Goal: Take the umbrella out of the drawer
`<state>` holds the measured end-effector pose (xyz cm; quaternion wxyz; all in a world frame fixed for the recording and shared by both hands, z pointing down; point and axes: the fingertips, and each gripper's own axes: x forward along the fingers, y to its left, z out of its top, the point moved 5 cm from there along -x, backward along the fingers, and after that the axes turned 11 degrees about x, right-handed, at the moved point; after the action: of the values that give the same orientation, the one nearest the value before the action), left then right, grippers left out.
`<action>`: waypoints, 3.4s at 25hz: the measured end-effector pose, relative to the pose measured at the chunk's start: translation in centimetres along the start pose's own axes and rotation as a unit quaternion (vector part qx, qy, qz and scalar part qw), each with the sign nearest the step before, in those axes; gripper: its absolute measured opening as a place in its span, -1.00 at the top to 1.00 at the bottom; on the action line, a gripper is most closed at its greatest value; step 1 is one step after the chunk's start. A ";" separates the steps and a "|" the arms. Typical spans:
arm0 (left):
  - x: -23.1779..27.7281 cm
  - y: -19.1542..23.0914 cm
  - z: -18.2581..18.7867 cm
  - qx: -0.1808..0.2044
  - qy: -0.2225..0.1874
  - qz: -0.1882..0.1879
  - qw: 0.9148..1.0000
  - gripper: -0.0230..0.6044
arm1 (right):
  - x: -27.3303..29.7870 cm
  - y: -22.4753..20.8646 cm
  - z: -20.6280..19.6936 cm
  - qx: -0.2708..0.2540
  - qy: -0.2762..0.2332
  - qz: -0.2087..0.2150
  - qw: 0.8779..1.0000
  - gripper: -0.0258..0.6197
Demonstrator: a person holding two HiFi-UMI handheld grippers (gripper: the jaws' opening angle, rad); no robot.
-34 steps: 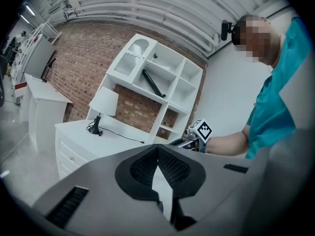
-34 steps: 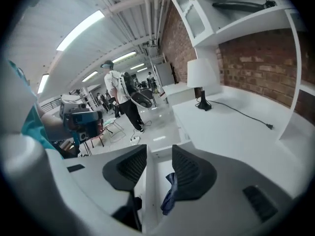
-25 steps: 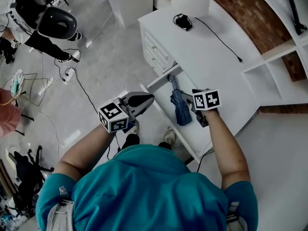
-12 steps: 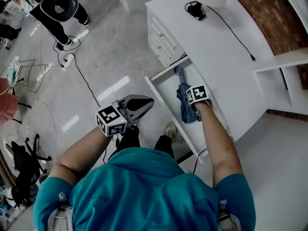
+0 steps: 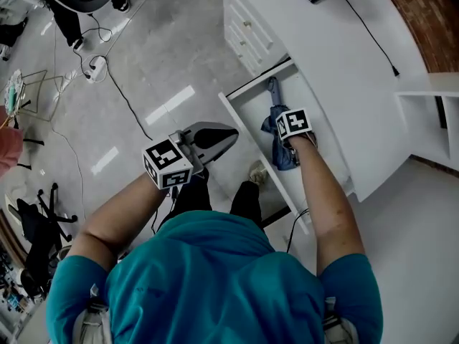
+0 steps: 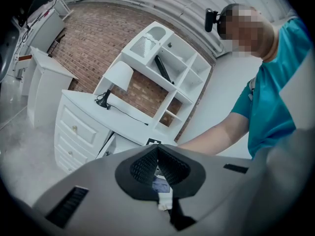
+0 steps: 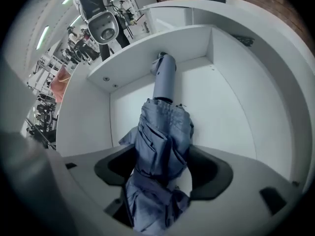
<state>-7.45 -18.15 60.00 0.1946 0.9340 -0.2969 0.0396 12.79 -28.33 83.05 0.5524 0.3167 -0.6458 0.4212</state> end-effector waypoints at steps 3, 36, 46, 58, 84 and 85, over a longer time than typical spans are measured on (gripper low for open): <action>0.5 0.1 -0.8 -0.005 0.001 -0.005 1.000 0.88 | 0.8 0.1 -0.2 0.003 0.002 0.002 1.000 0.01; -2.1 -1.7 6.0 0.028 -0.050 0.016 0.998 0.88 | -9.7 1.8 -0.9 -0.023 -0.142 0.012 0.989 0.13; -1.8 -2.6 14.1 0.082 -0.089 0.022 0.992 0.88 | -22.6 2.5 0.5 -0.034 -0.265 0.055 0.962 0.13; -1.4 -4.9 23.2 0.139 -0.121 0.021 0.983 0.88 | -39.8 3.3 0.6 -0.065 -0.416 0.101 0.902 0.13; -3.8 -7.1 33.3 0.198 -0.137 0.043 0.970 0.88 | -58.9 4.5 -1.4 -0.112 -0.603 0.108 0.782 0.13; -3.8 -7.2 33.4 0.199 -0.136 0.042 0.970 0.88 | -59.0 4.6 -1.5 -0.113 -0.605 0.108 0.781 0.13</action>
<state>-7.87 -23.63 26.11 -0.0389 0.9373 -0.3456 -0.0216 20.62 -28.23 24.33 0.0305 0.3701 -0.9202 0.1242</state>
